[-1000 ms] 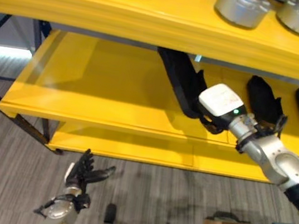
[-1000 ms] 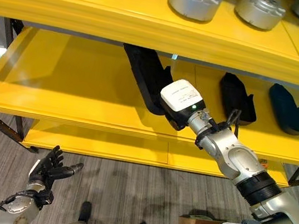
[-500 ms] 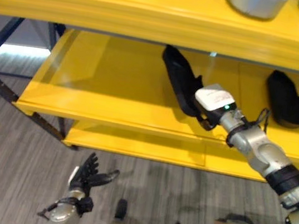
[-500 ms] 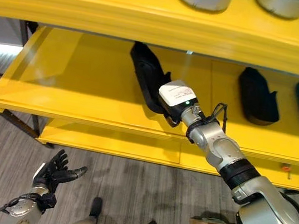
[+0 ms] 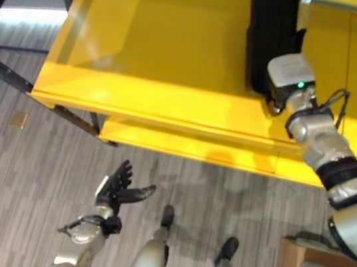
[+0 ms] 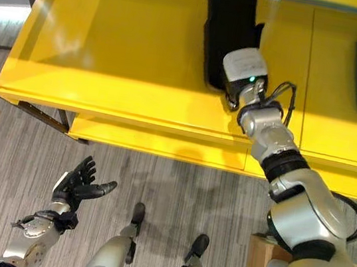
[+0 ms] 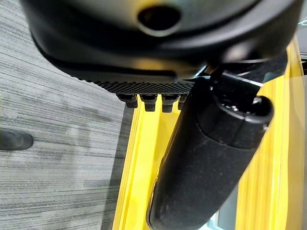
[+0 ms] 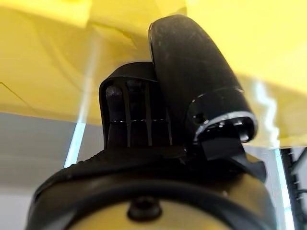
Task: Move parts from the plastic box to the shelf.
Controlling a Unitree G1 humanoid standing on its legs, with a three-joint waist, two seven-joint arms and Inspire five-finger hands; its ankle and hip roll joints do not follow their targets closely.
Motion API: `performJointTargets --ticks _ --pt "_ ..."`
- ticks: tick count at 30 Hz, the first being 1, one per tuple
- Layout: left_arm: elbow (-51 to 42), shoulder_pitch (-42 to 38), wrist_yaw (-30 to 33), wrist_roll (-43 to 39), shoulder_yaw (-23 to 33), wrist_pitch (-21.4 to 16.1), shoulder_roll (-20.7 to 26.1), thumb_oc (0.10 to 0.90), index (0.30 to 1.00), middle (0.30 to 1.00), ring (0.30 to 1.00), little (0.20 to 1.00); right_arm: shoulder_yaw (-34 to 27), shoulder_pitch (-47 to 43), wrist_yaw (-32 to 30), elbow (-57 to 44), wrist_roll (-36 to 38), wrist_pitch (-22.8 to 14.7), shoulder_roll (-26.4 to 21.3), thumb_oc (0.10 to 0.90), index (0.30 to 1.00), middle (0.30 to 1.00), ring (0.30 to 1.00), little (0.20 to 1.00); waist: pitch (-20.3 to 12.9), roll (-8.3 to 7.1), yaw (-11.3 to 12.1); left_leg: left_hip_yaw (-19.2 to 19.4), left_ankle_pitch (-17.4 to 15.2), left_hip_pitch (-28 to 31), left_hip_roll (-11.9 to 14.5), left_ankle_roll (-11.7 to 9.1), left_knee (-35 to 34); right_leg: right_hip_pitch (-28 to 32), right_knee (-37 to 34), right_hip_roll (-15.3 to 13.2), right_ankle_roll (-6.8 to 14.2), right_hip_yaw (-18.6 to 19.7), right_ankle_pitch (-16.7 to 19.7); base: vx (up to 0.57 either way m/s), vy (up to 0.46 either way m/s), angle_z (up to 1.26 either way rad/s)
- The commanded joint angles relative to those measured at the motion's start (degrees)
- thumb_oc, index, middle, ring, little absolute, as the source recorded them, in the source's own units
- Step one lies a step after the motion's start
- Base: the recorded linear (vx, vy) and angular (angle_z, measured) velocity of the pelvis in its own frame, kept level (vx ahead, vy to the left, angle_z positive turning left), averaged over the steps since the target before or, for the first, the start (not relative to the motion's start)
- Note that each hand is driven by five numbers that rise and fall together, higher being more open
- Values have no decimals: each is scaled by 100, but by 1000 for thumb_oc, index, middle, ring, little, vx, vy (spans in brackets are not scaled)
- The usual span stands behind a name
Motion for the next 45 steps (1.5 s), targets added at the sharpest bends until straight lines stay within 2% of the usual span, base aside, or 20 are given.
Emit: performJointTargets --ticks 1,16,22,23,28,45 --pt "-482 -75 64 -171 -217 -527 342 900 1000 1000 1000 1000 260 -677 -300 130 138 75 -48 400 300 300 300 300 -168 -79 139 -92 -151 54 278 -66 206 -563 1463 -898 316 97 -524 0 0 0" --pt "-462 -264 176 -206 -270 -558 271 900 1000 1000 1000 1000 343 -858 -356 353 124 164 31 400 300 300 300 300 -61 -168 103 -71 -209 65 233 -20 191 -635 1475 -912 307 154 -486 0 2 0" --pt "-394 -275 181 -207 -236 -526 242 900 1000 1000 1000 1000 327 -726 -263 108 156 148 52 400 300 300 300 300 -111 -267 24 -57 -238 145 260 -19 179 -579 1458 -878 310 171 -491 0 0 0" --pt "-378 -297 182 -186 -235 -514 255 900 1000 1000 1000 1000 307 -672 -235 47 213 140 69 400 300 300 300 300 -143 -329 -8 -55 -254 186 281 -18 177 -550 1441 -863 308 195 -495 0 0 0" --pt "-386 -340 181 -145 -226 -501 289 900 1000 1000 1000 1000 248 -588 -164 -54 281 121 70 400 300 300 300 300 -190 -431 -48 -67 -310 242 294 -15 216 -496 1471 -866 307 212 -513 0 0 0" --pt "-345 -340 123 -124 -153 -447 350 900 1000 1000 1000 1000 197 -579 -90 -111 407 75 97 400 300 300 300 300 -401 -604 -172 19 -412 582 313 15 129 -291 1407 -820 328 342 -508 0 0 0"
